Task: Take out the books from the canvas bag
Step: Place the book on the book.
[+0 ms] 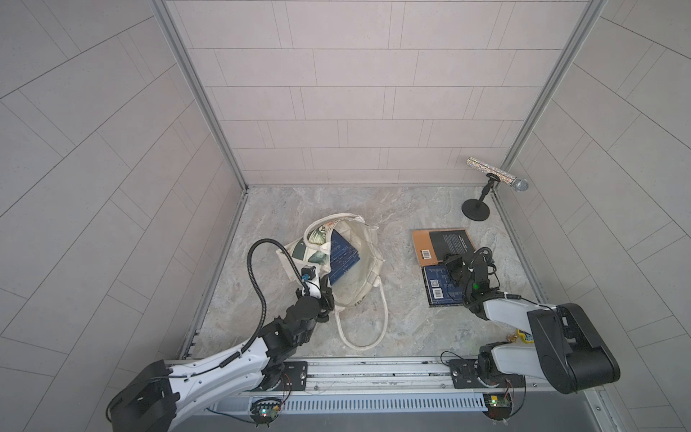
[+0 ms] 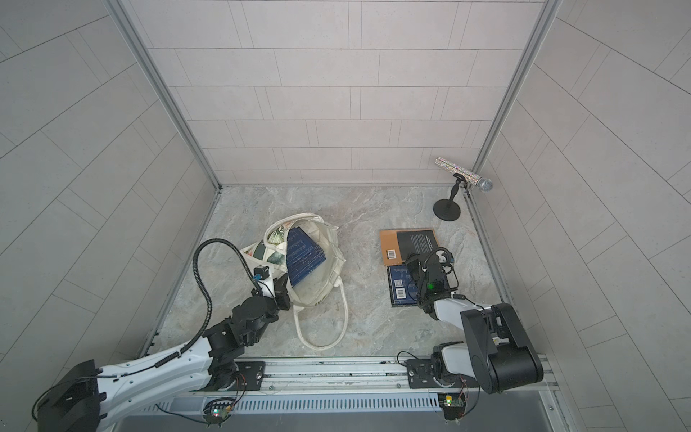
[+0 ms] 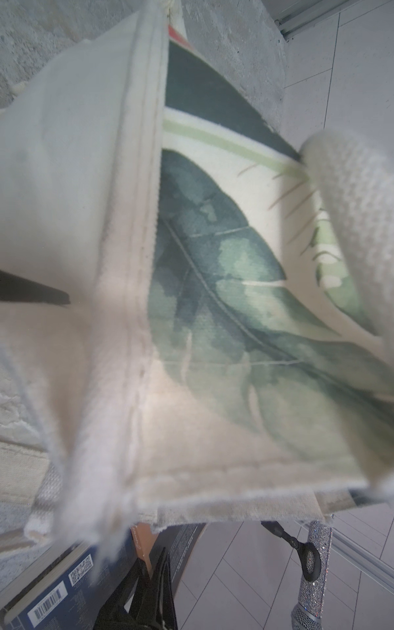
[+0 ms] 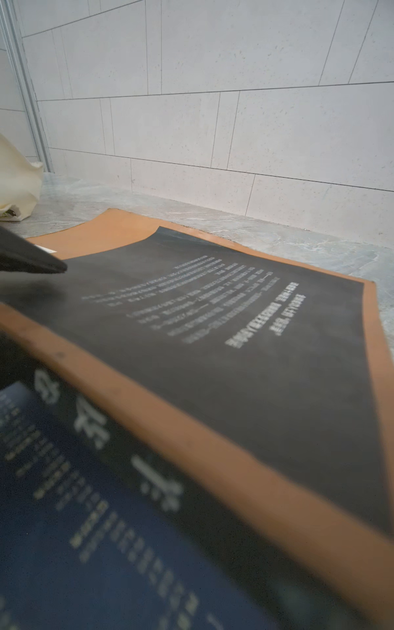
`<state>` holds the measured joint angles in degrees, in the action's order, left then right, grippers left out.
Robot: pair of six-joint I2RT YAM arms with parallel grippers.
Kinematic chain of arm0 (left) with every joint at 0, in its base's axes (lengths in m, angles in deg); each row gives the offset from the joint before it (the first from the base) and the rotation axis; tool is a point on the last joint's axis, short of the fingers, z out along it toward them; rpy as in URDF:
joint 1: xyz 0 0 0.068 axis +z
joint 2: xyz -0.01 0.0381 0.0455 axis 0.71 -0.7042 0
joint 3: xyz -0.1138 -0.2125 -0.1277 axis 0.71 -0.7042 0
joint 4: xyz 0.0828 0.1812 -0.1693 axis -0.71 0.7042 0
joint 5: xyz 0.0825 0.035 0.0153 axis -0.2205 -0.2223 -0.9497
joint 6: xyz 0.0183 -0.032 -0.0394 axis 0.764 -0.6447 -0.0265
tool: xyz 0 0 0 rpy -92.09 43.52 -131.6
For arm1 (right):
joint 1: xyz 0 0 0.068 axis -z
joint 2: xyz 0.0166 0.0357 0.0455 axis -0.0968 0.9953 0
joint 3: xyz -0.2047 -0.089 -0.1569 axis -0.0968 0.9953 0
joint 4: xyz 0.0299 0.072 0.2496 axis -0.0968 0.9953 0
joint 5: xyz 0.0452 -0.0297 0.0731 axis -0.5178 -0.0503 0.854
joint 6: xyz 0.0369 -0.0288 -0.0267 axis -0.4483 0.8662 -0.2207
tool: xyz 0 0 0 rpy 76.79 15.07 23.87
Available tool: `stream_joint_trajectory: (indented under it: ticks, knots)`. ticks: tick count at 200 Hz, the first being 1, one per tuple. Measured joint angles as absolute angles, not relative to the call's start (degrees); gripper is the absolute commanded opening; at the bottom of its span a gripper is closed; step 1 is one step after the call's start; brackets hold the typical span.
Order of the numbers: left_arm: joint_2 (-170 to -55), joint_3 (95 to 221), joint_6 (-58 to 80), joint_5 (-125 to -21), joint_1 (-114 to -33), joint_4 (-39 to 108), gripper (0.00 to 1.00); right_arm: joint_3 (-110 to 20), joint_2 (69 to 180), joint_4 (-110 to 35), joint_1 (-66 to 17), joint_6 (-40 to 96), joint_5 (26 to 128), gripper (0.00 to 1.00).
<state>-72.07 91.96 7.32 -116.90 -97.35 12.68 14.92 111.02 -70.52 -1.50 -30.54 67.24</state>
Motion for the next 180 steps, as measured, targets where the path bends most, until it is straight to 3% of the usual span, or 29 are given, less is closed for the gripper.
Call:
stream_joint_trajectory:
  ticks: [83, 180]
  knots:
    - [-72.5, 92.0, 7.3, -116.5, -97.3, 12.7, 0.00, 14.6, 109.3, -66.9, -0.3, -31.3, 70.7, 0.62]
    - [-72.9, 92.2, 7.3, -116.2, -97.3, 12.6, 0.00, 10.0, 106.6, -55.1, 1.5, -29.9, 71.9, 0.70]
